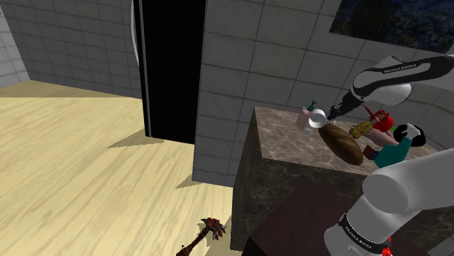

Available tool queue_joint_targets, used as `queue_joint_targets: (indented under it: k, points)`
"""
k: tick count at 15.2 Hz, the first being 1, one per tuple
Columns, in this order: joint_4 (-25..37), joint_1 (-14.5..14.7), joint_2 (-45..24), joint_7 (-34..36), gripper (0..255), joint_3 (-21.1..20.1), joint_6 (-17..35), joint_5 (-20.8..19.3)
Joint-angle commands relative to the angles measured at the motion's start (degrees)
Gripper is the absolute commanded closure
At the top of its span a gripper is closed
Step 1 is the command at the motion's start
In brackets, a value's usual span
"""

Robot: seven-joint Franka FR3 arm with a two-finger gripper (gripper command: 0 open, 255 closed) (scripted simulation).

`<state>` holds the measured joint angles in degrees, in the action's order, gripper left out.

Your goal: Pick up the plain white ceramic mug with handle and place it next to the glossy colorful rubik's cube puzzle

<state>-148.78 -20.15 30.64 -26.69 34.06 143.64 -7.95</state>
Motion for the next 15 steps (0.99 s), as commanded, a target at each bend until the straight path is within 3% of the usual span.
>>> queue_joint_targets:
  k: [1, 9, 12, 15]
  points:
    - [1.96, 0.46, -1.36, -3.78, 255, 3.46, -0.43, 0.66]
    - [11.57, 4.74, -7.33, -18.67, 255, 18.16, -3.69, 5.55]
    - [16.19, 8.19, -10.66, -24.85, 255, 25.02, -5.33, 9.09]
    - [21.42, 13.57, -15.05, -31.83, 255, 33.82, -7.44, 14.3]
